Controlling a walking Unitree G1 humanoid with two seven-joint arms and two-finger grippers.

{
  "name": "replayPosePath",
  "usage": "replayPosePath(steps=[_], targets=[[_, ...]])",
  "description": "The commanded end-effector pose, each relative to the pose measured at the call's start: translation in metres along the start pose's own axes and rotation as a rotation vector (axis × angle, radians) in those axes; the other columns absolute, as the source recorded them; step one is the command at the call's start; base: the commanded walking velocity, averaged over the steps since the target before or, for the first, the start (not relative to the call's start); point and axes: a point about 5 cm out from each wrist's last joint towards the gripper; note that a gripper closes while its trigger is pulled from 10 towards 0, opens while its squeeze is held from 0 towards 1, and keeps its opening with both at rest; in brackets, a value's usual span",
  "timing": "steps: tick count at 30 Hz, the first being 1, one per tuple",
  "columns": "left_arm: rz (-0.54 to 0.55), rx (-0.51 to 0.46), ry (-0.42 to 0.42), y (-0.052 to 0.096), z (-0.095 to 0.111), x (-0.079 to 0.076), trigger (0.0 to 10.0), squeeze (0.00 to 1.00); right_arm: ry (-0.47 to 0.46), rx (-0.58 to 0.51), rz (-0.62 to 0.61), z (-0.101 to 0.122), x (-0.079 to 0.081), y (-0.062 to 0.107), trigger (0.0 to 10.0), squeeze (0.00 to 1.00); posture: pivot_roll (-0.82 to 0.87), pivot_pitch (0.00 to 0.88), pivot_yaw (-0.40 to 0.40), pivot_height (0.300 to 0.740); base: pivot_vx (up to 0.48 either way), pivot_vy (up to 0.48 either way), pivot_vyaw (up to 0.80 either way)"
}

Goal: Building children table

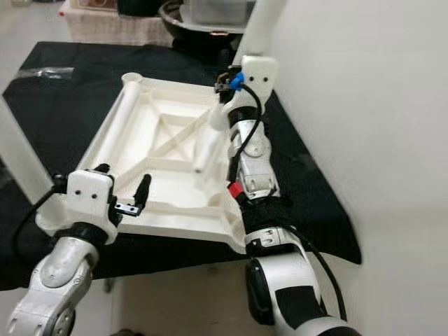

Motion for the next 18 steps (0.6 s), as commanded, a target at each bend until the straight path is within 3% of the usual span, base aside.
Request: replayPosePath(steps=[1,3,18], targets=[[-0.019,0.029,0.005,-0.0001,-0.0044,-0.0042,10.0,0.0,-0.003,-0.015,-0.016,0.0055,-0.0047,-0.0019,10.0,0.0,0.13,0.118,-0.098,0.74,0.0,-0.48,0.0],[-0.008,0.03,0.017,-0.0001,-0.004,-0.0037,10.0,0.0,0.004,-0.007,-0.014,0.0046,-0.0047,-0.0022,10.0,0.0,0.14,0.12,-0.1,0.74,0.0,-0.352,0.0],[0.031,0.052,0.008,0.0018,-0.0088,0.0007,10.0,0.0,-0.011,0.012,0.026,0.0031,-0.0015,-0.0028,10.0,0.0,0.13,0.125,-0.099,0.74,0.0,0.0,0.0]])
Point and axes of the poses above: a point about 5 cm out from each wrist's last joint towards the gripper, its own y axis pointing back from the gripper into the wrist, its own z axis along the axis of the wrist's last joint, x = y × z, and after that the axes turned 8 degrees about -y, right-handed
